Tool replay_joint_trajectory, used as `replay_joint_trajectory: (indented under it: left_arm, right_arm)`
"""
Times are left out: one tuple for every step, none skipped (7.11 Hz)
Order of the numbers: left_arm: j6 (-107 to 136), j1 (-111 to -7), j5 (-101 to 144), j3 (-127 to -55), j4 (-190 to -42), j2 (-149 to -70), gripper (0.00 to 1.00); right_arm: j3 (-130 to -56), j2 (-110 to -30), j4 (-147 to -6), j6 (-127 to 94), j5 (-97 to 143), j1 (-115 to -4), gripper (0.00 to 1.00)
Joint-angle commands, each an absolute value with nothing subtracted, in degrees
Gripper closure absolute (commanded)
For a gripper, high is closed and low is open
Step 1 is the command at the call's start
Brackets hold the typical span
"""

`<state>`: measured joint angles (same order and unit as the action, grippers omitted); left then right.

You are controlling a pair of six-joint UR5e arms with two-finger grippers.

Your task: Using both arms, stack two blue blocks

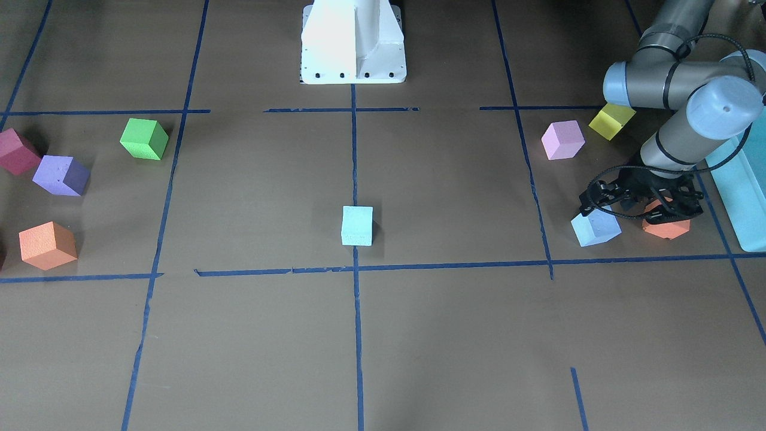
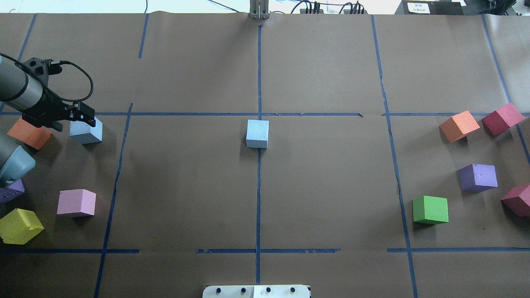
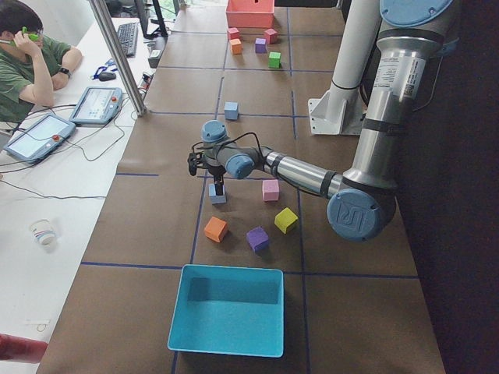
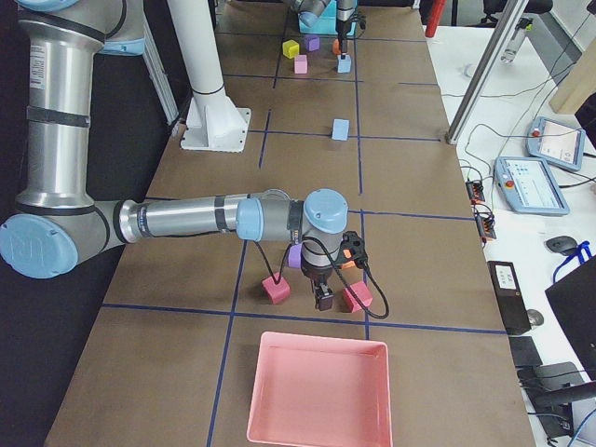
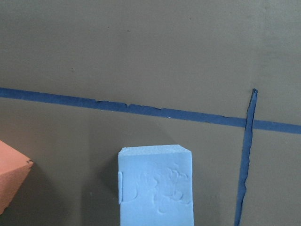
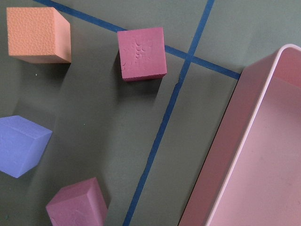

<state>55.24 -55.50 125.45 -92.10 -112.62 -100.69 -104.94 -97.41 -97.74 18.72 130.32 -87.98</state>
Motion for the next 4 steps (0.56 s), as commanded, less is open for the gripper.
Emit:
replay_joint_trajectory:
  left_arm:
    - [55.3, -54.7, 125.0, -88.8, -115.4, -101.2, 0.0]
    - [55.5, -52.8, 123.2, -88.6, -115.4, -101.3, 0.0]
    - [55.5, -51.7, 121.3, -87.5, -115.6, -101.6, 0.0]
    - [55.6, -51.3, 120.9, -87.5, -115.6, -101.7, 0.1]
  right_arm:
    - [-104.9, -97.5, -97.7, 18.7, 130.8, -88.0, 0.0]
    - [-105.0, -97.6, -97.7, 18.7, 130.8, -88.0, 0.0]
    - [-104.9, -97.6, -97.7, 18.7, 130.8, -88.0, 0.0]
    - [-104.9, -97.6, -97.7, 18.7, 130.8, -88.0, 0.0]
